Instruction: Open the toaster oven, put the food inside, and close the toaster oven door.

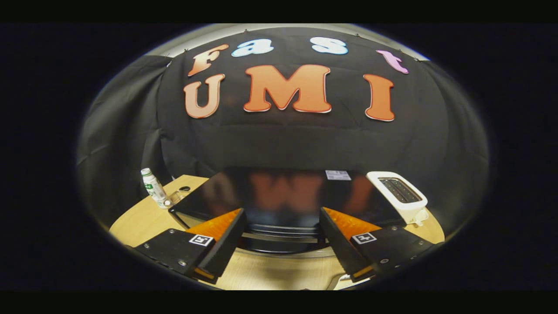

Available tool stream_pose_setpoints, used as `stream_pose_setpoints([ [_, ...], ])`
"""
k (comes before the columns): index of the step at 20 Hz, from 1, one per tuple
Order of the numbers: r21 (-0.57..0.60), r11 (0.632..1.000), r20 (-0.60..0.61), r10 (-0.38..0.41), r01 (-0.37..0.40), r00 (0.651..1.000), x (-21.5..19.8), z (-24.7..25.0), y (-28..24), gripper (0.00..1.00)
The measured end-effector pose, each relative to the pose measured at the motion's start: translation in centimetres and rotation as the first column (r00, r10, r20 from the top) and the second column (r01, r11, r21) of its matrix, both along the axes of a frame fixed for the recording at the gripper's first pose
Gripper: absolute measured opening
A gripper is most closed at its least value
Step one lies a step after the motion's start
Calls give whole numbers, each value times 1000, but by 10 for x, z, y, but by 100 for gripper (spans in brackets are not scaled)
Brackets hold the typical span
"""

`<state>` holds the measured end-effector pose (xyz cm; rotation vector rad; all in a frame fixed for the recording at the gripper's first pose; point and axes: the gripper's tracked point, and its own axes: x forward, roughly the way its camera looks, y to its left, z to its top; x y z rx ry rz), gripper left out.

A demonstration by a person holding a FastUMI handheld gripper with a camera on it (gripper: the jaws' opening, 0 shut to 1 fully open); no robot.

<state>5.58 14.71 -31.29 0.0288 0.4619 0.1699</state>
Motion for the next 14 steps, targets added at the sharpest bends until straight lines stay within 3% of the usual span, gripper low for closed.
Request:
stream_pose_setpoints([
  [5,7,1000,30,4,-4,1000,-9,-1,6,98],
  [9,8,999,108,49,-50,993,-28,-2,16,86],
  [12,73,996,93,46,-53,995,-43,0,14,77],
  [14,51,996,95,72,-77,993,-47,-3,15,77],
])
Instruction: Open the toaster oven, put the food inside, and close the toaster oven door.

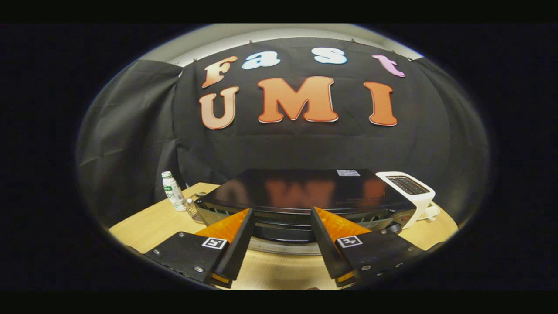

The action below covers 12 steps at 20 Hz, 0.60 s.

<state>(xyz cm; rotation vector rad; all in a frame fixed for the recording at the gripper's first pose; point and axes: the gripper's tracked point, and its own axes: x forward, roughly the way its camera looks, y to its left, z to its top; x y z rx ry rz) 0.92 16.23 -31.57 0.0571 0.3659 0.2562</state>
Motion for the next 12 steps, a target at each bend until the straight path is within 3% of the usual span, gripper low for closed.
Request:
stream_pose_setpoints([
  [4,-2,1000,-61,21,-21,998,-14,-5,0,76],
  [8,13,997,-136,75,-74,988,-54,-14,1,76],
  [12,39,988,-260,156,-151,953,-97,-40,8,76],
])
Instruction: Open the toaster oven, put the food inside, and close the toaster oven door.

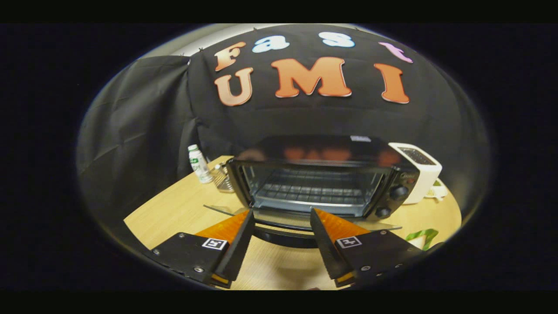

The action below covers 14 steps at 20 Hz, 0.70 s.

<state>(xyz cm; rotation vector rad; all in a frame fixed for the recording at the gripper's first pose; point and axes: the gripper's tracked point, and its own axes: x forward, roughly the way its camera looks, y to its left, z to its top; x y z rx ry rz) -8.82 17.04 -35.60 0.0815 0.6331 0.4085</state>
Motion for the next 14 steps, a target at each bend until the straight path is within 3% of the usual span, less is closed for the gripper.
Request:
stream_pose_setpoints([
  [7,14,994,-142,107,-107,984,-43,-49,10,76],
  [14,-26,996,-221,77,-85,972,-36,-89,9,75],
])
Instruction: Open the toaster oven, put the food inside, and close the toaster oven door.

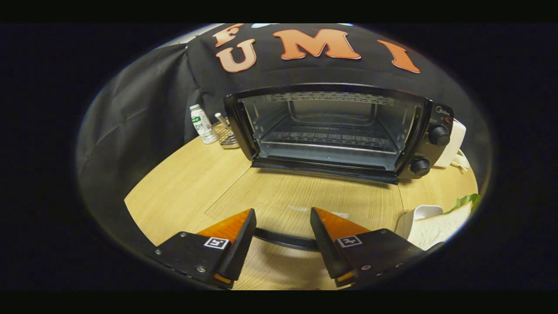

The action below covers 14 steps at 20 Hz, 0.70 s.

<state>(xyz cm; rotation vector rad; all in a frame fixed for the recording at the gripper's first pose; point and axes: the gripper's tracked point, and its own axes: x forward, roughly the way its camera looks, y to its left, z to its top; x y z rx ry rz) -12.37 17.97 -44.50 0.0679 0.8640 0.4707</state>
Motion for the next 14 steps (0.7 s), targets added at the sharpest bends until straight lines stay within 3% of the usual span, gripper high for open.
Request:
stream_pose_setpoints([
  [14,-103,995,-71,-5,-2,997,1,-5,4,73],
])
